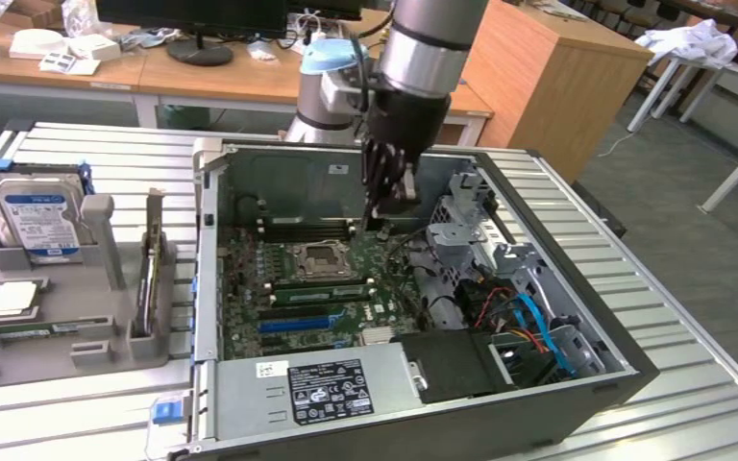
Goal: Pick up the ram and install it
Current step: 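Press down the ram until it locks into place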
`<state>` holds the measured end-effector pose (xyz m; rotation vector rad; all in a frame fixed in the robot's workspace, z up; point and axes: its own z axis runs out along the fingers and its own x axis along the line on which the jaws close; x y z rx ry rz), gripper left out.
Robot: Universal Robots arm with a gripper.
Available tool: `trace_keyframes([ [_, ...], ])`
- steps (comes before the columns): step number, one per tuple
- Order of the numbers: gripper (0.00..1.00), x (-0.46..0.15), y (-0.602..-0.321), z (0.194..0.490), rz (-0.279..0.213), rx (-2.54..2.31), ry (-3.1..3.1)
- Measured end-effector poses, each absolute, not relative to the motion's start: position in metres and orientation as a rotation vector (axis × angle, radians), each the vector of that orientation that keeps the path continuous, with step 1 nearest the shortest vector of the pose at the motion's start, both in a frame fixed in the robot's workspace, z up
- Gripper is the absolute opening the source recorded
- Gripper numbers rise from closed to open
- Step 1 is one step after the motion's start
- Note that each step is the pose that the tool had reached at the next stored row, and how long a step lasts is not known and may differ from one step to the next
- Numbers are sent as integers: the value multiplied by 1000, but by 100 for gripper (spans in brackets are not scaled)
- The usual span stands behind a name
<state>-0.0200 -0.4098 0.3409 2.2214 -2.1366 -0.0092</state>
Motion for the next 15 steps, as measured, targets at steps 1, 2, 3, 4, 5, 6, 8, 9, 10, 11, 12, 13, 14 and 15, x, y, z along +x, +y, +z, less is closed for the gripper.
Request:
trace_keyframes([
  [1, 10, -20, -410, 345, -9, 2221, -2137],
  [2, 10, -20, -410, 350, -9, 2221, -2137],
  [3, 10, -19, -410, 355, -9, 2221, -2136],
  [4, 10, -19, -410, 359, -9, 2221, -2136],
  [5, 10, -19, -410, 364, -9, 2221, -2136],
  [6, 10, -19, -410, 366, -10, 2221, -2137],
  [8, 10, -19, -410, 366, -10, 2222, -2137],
  [9, 10, -19, -410, 366, -10, 2222, -2137],
  [10, 10, -19, -410, 366, -10, 2222, -2137],
  [11, 10, -19, -410, 366, -10, 2222, -2137],
  [12, 10, -19, -410, 366, -10, 2222, -2137],
  [13, 10, -19, -410, 366, -10, 2222, -2137],
  [14, 10, -19, -410, 366, -10, 2222, -2137],
  [15, 10, -19, -410, 366, -10, 2222, -2137],
])
